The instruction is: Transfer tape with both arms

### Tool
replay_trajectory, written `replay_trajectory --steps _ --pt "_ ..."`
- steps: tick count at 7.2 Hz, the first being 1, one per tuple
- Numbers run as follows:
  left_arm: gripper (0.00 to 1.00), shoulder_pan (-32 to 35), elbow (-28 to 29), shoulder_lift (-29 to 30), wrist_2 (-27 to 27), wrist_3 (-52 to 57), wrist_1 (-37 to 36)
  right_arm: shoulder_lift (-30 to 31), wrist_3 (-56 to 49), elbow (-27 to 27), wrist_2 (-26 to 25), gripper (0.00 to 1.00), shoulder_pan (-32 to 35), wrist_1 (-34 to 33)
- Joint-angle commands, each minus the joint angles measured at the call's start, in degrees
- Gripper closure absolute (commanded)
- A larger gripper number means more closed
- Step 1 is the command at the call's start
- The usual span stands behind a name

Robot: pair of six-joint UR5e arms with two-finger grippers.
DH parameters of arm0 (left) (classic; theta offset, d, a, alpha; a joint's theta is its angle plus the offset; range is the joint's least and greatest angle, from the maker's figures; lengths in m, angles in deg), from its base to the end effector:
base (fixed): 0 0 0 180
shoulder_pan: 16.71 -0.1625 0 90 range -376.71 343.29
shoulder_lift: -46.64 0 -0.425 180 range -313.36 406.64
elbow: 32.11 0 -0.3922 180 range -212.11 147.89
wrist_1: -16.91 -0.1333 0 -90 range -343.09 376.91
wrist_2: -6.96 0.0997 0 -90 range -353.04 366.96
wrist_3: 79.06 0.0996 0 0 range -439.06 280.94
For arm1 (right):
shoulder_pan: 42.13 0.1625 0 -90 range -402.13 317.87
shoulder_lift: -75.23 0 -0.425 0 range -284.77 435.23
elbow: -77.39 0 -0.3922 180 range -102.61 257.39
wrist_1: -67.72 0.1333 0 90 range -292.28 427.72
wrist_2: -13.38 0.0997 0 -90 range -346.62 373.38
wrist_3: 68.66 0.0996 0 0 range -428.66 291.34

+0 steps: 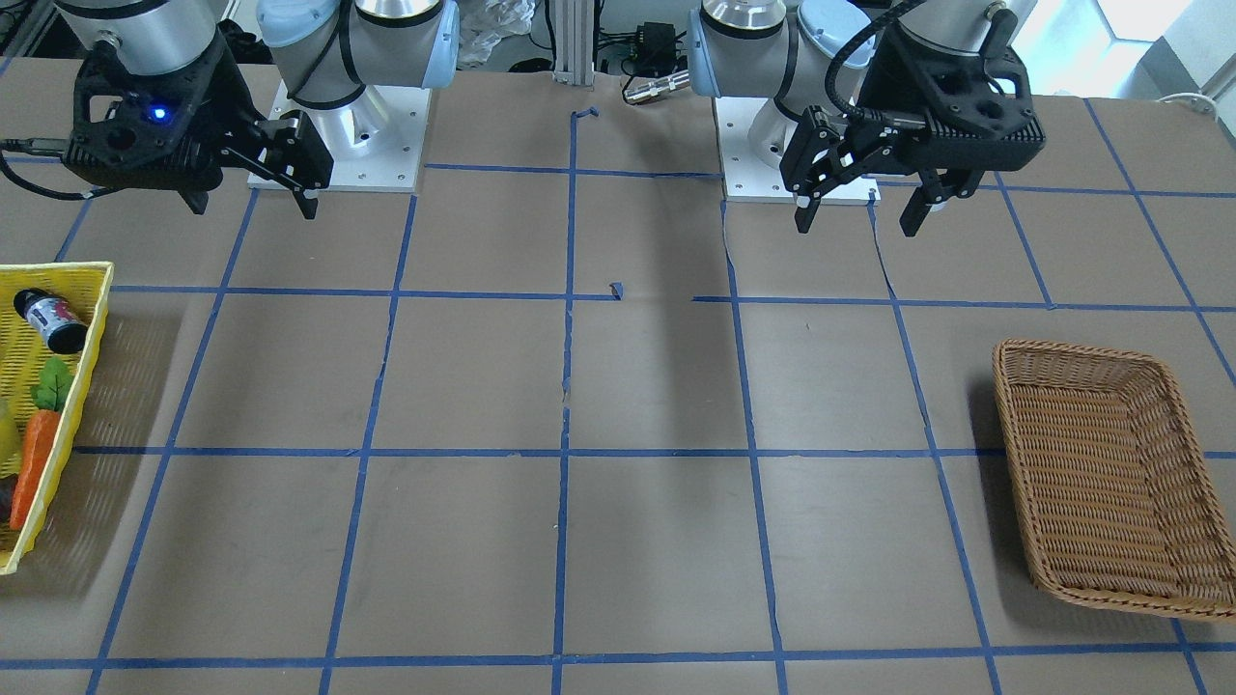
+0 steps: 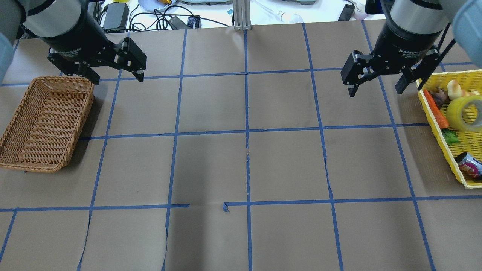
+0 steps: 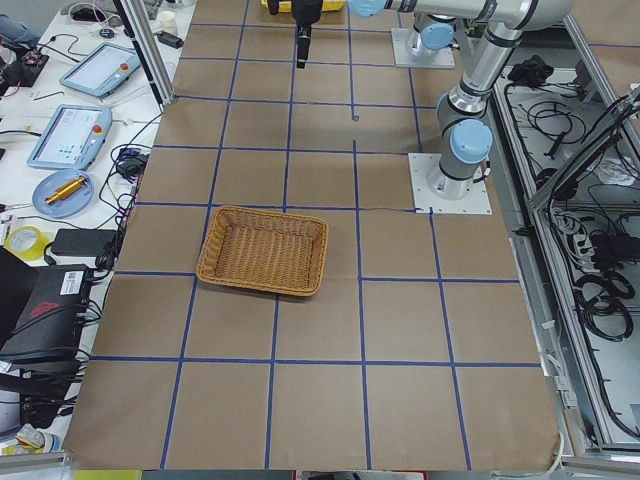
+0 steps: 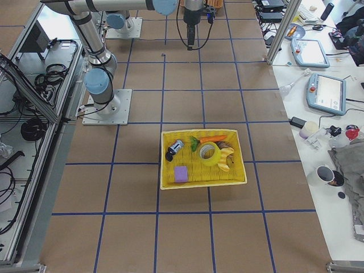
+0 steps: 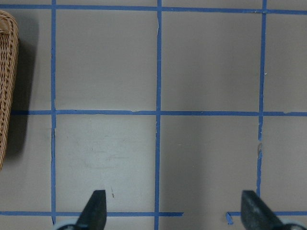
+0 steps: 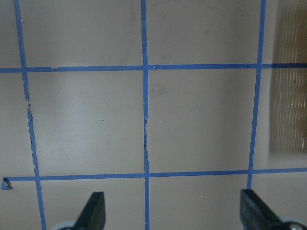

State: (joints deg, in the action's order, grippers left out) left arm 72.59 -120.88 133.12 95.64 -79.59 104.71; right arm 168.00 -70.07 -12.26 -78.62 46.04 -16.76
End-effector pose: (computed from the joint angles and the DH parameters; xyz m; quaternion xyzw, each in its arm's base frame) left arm -0.1298 -0.4774 0.5324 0.0100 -0.9980 0.0606 0.0114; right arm 0.1149 -0.4704 0.5047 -0.0033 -0.9996 -0.0214 0.0168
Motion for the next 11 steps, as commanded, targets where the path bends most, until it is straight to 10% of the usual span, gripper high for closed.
replay_trajectory --steps 1,7,11 --pt "0.0 0.0 0.0 0.0 0.0 0.0 0.0 0.0 -0.2 0.0 0.4 0.0 0.0 -0.1" --pt "0.0 0.0 0.0 0.0 0.0 0.0 0.0 -2.3 -12.4 0.2 0.0 0.0 -3.1 -1.7" --pt "0.0 0.0 -0.1 -0.1 0.0 0.0 0.0 -9.7 -47.8 -0.9 0.0 0.0 -29.5 -14.5"
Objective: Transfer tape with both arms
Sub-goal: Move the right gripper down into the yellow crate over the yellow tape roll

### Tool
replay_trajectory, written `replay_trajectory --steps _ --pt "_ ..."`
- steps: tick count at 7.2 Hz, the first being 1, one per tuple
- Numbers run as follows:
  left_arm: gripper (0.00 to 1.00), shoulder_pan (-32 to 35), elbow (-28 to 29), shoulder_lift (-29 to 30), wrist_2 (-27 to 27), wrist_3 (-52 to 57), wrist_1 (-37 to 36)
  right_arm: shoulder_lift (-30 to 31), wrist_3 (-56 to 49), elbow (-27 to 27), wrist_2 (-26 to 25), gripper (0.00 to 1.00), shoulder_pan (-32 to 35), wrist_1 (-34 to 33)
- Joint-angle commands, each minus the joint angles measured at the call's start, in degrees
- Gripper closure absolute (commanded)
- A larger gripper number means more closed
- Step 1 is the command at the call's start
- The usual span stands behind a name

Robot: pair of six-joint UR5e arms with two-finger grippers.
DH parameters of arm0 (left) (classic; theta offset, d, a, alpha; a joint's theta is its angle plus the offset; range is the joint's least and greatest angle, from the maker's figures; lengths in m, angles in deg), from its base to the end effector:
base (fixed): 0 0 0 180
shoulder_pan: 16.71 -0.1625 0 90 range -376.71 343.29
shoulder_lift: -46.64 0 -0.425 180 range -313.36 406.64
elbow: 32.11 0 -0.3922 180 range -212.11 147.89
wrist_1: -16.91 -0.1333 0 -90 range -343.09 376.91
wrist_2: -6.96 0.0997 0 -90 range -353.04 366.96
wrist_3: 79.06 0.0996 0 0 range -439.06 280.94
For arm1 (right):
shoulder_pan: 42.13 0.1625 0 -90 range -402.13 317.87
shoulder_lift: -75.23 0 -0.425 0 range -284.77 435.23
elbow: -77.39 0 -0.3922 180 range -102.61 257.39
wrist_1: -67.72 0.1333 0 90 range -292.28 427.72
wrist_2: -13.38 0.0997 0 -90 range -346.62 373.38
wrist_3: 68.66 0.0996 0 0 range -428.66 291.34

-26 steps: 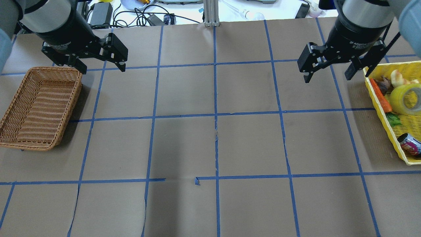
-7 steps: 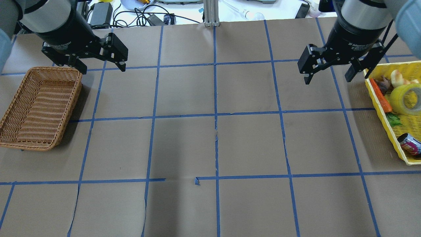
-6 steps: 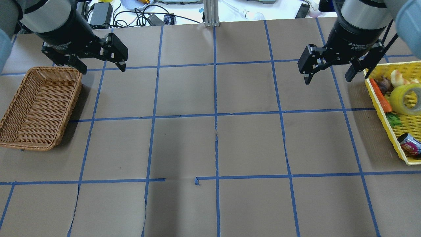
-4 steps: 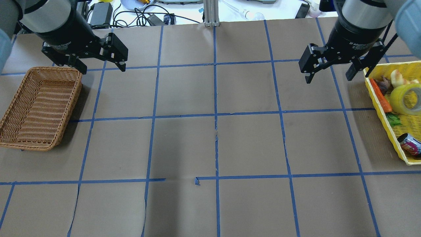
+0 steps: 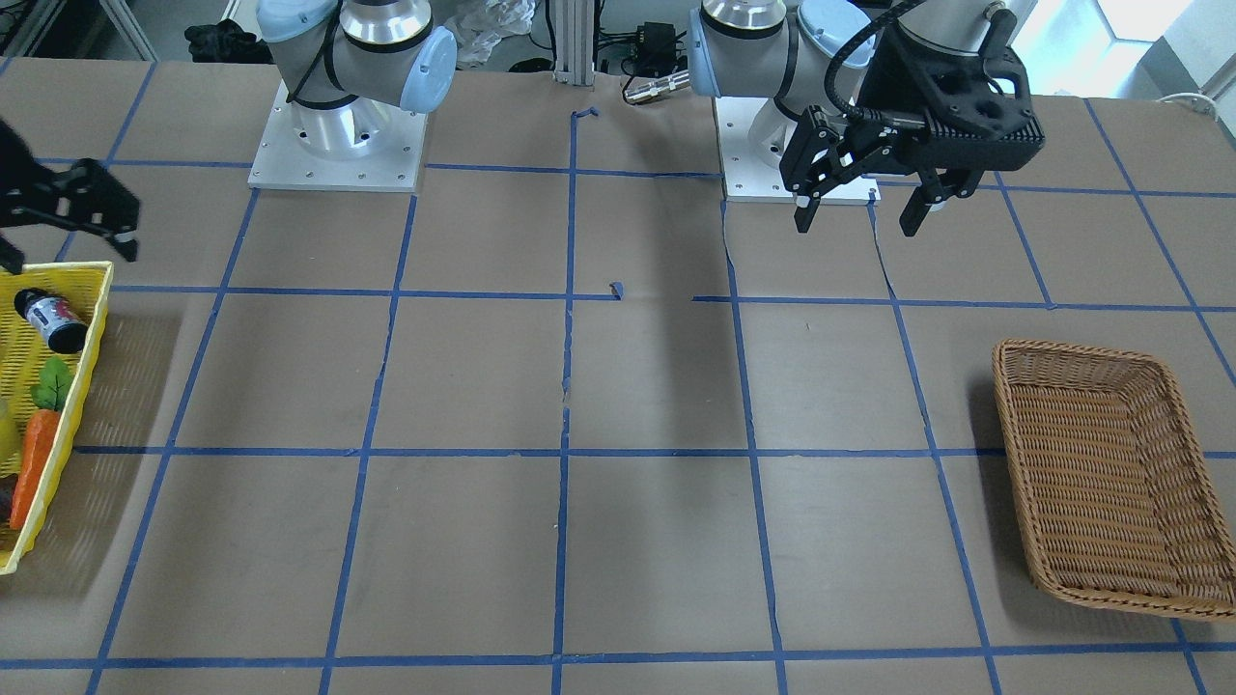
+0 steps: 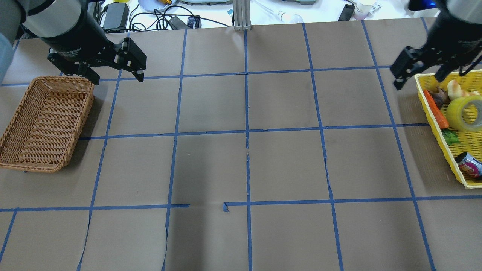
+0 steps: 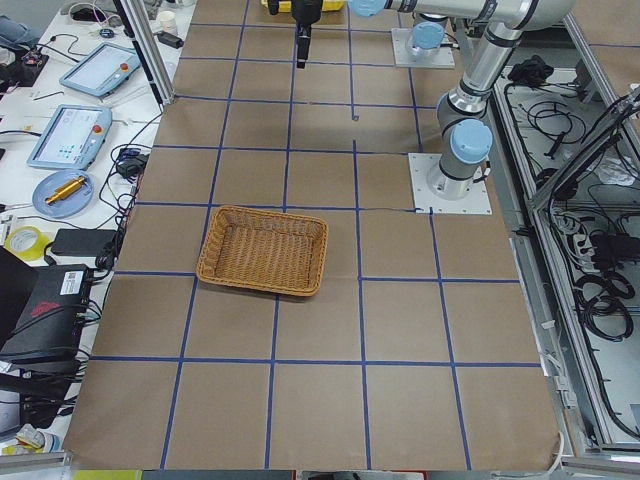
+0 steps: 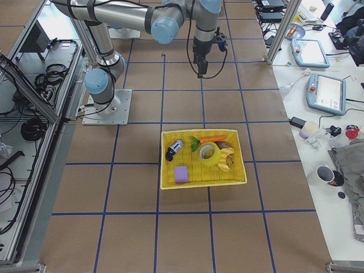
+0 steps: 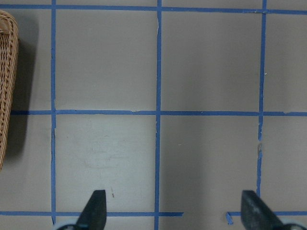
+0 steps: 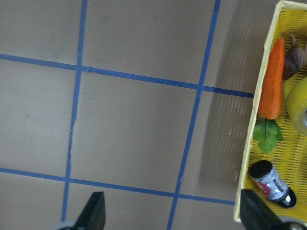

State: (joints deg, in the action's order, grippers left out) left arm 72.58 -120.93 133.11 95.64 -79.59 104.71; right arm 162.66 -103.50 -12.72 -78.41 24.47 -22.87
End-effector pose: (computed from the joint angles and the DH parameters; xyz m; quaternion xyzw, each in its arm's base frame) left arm -0.1297 -0.4773 0.5320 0.0101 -0.9981 0.0603 0.0114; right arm -0.0818 -0.5169 0.4656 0.0999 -0.9947 -0.0235 0.0048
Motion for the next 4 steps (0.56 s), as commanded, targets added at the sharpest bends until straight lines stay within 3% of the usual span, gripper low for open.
replay_trajectory --steps 1,2,4 --pt "0.0 0.0 0.0 -0.1 0.0 0.0 0.0 -9.3 -26.0 -0.4 -0.3 0.0 -13.3 -16.9" --pt "0.0 0.0 -0.1 -0.1 0.0 0.0 0.0 -13.3 -33.4 -0.4 0.0 0.0 -17.6 -20.9" --pt "0.0 0.0 -0.4 -0.2 0.0 0.0 0.0 -18.6 -35.7 -0.4 -1.2 0.0 -18.6 -28.7"
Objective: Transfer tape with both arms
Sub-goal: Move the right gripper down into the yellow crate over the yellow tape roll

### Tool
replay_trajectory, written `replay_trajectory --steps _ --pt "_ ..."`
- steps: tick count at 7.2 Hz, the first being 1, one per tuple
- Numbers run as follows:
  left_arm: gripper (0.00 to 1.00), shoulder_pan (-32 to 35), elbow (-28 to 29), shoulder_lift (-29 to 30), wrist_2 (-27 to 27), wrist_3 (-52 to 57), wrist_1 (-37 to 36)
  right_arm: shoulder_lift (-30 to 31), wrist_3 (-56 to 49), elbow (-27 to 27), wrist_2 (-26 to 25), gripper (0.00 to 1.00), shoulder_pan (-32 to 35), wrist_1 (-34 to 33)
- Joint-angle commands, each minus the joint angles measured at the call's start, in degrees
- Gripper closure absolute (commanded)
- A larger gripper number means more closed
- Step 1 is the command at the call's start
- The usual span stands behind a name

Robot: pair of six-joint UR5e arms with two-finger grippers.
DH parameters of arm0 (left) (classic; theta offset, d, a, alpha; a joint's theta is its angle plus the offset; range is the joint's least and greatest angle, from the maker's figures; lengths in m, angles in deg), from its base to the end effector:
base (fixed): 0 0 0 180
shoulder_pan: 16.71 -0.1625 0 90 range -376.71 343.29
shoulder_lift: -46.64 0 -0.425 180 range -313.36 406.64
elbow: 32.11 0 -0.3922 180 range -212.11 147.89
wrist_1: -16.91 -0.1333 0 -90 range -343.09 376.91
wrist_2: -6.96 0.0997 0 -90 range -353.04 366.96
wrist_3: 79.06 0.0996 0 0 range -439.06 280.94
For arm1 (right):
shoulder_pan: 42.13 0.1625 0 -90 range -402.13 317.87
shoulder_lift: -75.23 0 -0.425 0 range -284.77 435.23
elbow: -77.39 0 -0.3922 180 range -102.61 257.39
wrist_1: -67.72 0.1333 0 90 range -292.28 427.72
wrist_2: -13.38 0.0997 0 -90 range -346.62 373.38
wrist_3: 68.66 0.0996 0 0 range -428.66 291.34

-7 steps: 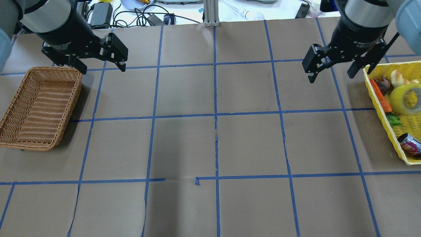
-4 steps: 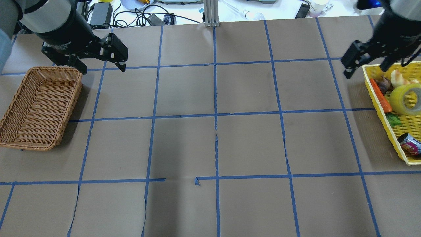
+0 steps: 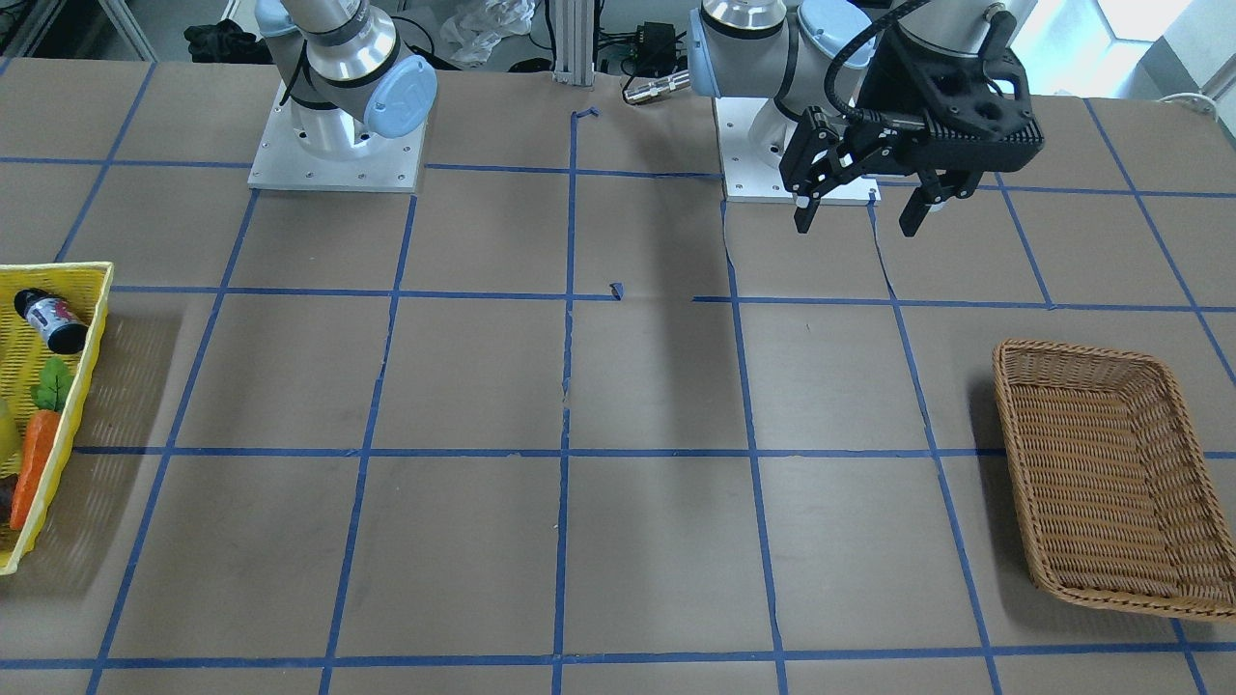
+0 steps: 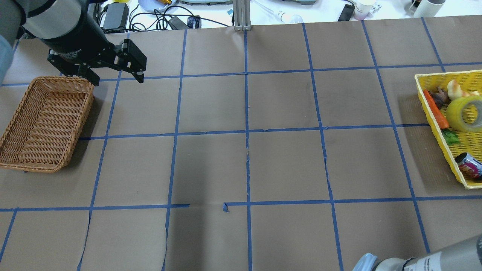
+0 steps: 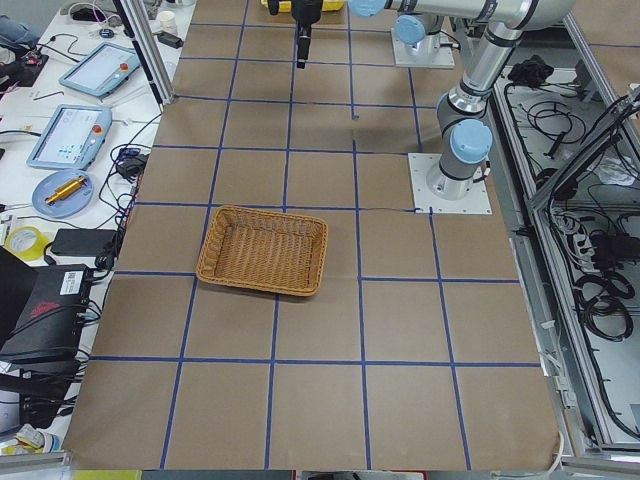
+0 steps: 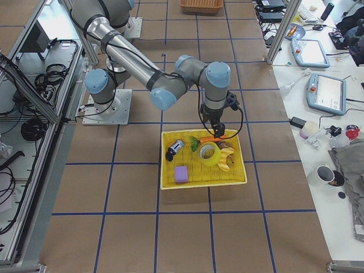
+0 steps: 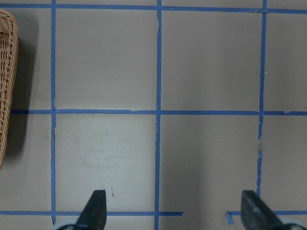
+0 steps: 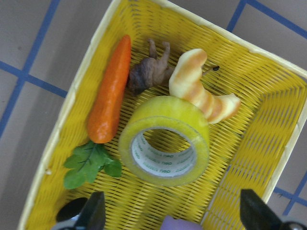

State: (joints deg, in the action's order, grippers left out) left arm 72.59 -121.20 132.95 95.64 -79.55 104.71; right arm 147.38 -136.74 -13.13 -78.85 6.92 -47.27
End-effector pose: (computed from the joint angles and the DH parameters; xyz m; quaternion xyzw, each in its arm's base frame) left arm -0.1298 -0.4760 0.5310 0.0097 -0.9981 0.0593 0.0114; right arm -0.3040 -0.5478 0.3561 0.2330 -0.9706 0.0177 0.0583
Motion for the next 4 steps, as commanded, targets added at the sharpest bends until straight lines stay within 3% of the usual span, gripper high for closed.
replay_trajectory --steps 1,4 --pt "0.0 0.0 -0.2 -0.2 0.0 -0.1 0.0 -5.7 -2.7 0.0 -1.3 0.0 -1.1 -7.1" --pt "0.0 0.0 -0.2 -0.2 0.0 0.0 0.1 -7.8 -5.8 -2.3 -5.5 0.0 -1.1 -7.5"
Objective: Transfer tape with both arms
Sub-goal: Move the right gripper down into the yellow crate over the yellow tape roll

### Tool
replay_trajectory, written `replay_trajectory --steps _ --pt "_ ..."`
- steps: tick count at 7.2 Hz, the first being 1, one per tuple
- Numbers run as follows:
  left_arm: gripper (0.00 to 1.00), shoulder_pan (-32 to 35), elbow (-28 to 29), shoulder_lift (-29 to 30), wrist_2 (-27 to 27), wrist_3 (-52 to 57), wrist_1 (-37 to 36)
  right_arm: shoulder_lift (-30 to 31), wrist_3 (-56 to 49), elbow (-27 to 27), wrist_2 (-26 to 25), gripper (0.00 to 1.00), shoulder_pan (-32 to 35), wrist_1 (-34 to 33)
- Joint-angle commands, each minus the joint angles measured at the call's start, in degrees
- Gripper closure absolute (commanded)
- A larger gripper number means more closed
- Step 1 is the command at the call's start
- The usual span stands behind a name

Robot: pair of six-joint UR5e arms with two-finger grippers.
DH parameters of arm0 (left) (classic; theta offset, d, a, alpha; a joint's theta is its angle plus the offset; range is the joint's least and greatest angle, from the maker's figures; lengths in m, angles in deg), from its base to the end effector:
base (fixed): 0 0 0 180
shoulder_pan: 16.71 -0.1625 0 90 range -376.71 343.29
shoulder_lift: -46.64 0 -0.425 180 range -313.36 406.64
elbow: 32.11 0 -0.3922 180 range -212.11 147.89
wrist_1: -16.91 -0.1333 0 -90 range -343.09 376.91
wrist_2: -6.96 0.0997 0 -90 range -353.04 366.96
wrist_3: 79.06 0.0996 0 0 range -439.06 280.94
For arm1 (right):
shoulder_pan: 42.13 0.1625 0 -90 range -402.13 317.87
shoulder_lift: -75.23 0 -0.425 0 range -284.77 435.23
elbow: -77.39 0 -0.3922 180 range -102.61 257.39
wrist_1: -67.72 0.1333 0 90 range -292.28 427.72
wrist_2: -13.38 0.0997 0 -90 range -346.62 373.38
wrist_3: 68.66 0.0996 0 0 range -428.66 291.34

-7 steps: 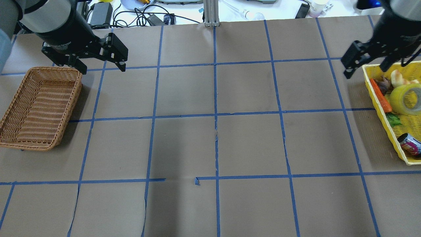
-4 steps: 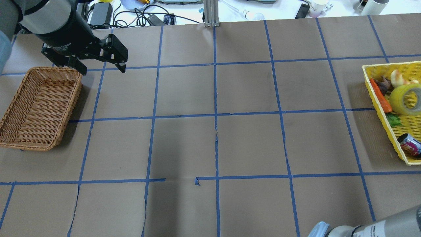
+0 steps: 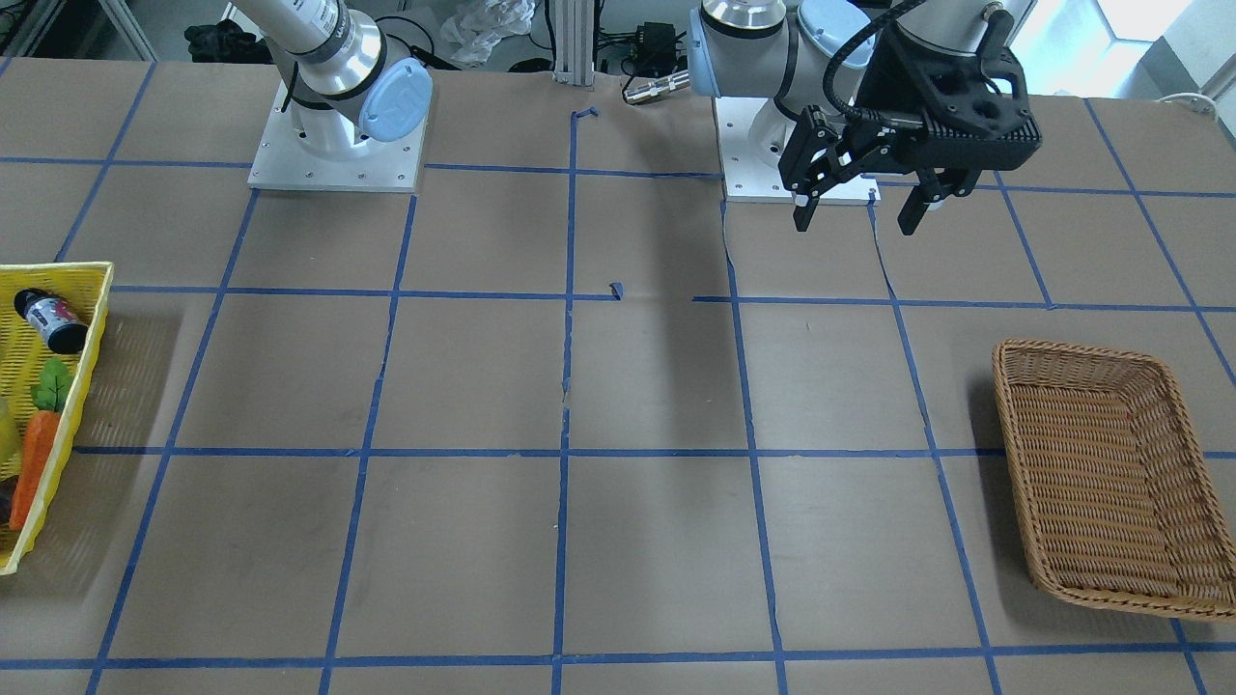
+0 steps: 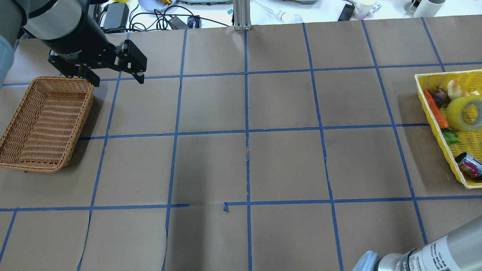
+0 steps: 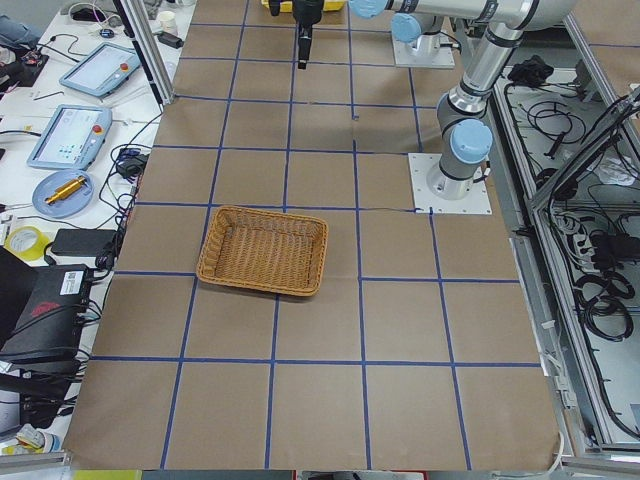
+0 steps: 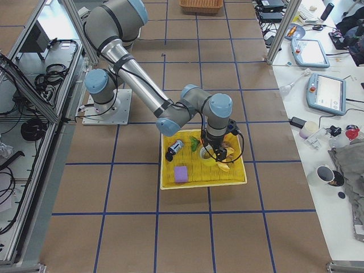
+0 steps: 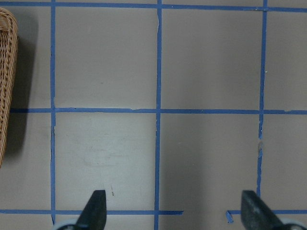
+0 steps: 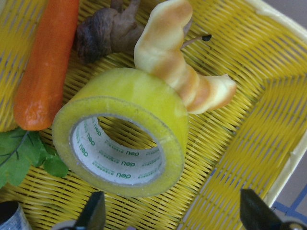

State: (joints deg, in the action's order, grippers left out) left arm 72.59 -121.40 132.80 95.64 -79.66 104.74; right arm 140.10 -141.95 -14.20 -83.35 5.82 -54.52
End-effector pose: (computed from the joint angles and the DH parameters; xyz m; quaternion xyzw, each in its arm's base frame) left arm -0.1298 -0.4748 0.5304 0.0106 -0.9982 0.0586 0.0114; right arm -0.3380 -0.5564 0.2821 0.2658 -0.9611 -0.0238 0.0720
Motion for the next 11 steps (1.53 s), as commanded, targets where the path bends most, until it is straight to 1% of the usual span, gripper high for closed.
replay_trajectory --steps 1,3,4,5,6,7,8,9,11 --pt "0.0 0.0 0.0 0.0 0.0 0.0 0.1 -0.7 -0.5 -1.3 -0.8 0.0 0.0 -0.8" --pt "0.0 0.0 0.0 0.0 0.0 0.0 0.0 -3.5 -0.1 -1.1 0.0 0.0 0.0 -5.2" --pt "0.0 0.0 0.0 0.0 0.0 0.0 0.1 -4.0 0.1 -1.2 1.0 0.01 0.0 -5.8" --pt "0.0 0.0 0.0 0.0 0.0 0.0 0.1 -4.1 0.4 -1.2 2.2 0.05 0.0 -5.9" --pt "0.0 0.0 0.0 0.1 -0.1 0.0 0.1 -4.1 0.4 -1.2 2.6 0.2 0.0 -5.9" --pt "0.0 0.0 0.0 0.0 -0.1 0.0 0.1 -4.0 0.6 -1.2 2.7 0.52 0.0 -5.8" --pt "0.0 0.0 0.0 0.0 -0.1 0.0 0.1 -4.0 0.6 -1.2 2.5 0.82 0.0 -5.8" --pt "0.0 0.0 0.0 0.0 -0.1 0.0 0.1 -3.9 0.6 -1.2 2.2 1.0 0.0 -5.8" --pt "0.0 0.0 0.0 0.1 0.0 0.1 0.1 -2.9 0.9 -0.8 1.9 1.0 0.0 -4.9"
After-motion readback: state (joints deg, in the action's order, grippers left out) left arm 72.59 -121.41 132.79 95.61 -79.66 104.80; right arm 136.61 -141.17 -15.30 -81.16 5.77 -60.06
